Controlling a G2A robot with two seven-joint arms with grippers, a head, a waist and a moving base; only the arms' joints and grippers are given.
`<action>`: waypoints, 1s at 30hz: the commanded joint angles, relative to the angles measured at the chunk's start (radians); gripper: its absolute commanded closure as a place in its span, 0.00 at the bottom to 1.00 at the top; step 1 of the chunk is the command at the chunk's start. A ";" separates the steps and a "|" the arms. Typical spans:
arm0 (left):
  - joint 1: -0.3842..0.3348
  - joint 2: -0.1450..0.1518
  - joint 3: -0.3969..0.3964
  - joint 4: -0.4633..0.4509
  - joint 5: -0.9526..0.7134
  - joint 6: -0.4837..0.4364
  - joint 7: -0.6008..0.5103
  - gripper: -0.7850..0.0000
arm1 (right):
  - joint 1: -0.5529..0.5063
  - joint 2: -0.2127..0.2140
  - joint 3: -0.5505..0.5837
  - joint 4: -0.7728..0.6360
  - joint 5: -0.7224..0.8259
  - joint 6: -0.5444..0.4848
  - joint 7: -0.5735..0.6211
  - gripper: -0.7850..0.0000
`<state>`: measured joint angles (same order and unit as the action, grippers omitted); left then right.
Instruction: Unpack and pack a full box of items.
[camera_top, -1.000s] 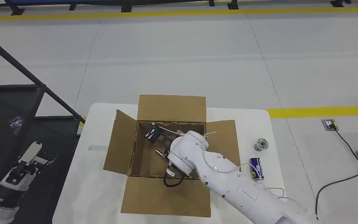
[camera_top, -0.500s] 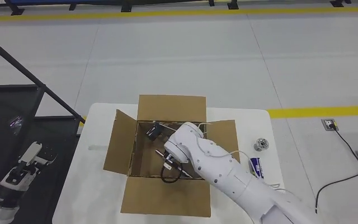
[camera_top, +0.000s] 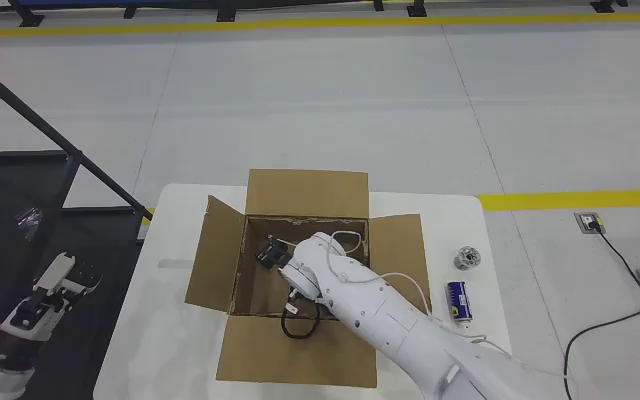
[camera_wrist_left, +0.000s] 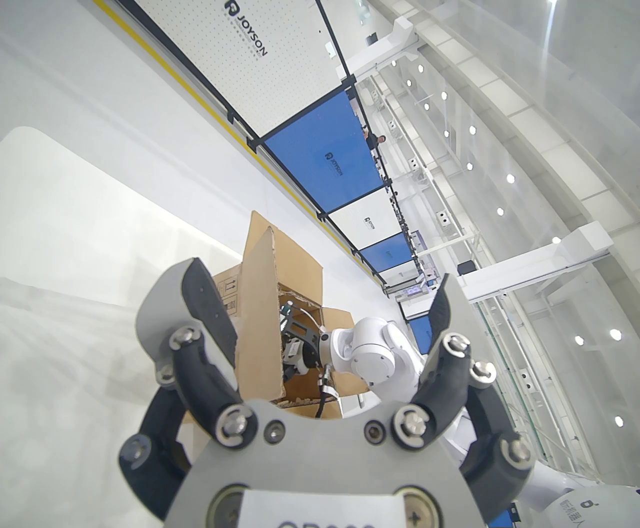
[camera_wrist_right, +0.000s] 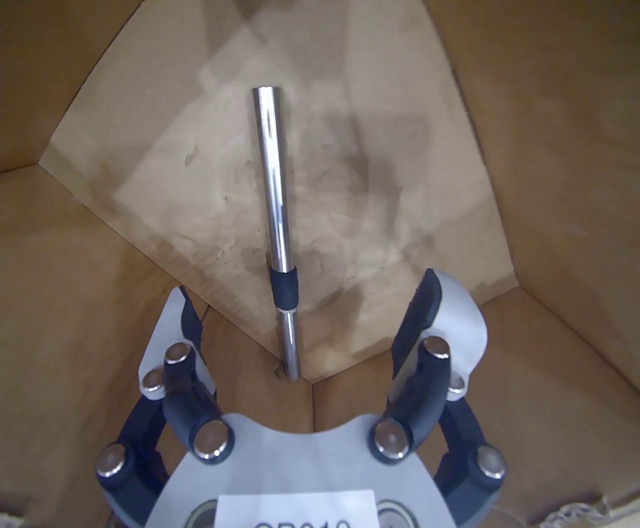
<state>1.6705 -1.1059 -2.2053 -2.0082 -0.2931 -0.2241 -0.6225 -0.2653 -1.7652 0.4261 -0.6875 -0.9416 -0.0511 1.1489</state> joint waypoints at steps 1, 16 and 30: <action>0.000 0.000 0.000 0.000 0.000 0.000 0.000 0.00 | 0.009 -0.023 -0.008 0.064 0.012 -0.011 -0.007 0.39; 0.000 0.000 0.000 0.000 0.000 0.000 0.000 0.00 | 0.038 -0.129 -0.011 0.326 0.070 -0.087 -0.077 0.58; 0.000 0.000 0.000 0.000 0.000 0.000 0.000 0.00 | 0.053 -0.167 0.005 0.433 0.076 -0.125 -0.121 0.95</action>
<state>1.6705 -1.1059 -2.2053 -2.0082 -0.2931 -0.2241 -0.6225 -0.2141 -1.9310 0.4301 -0.2593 -0.8652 -0.1751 1.0307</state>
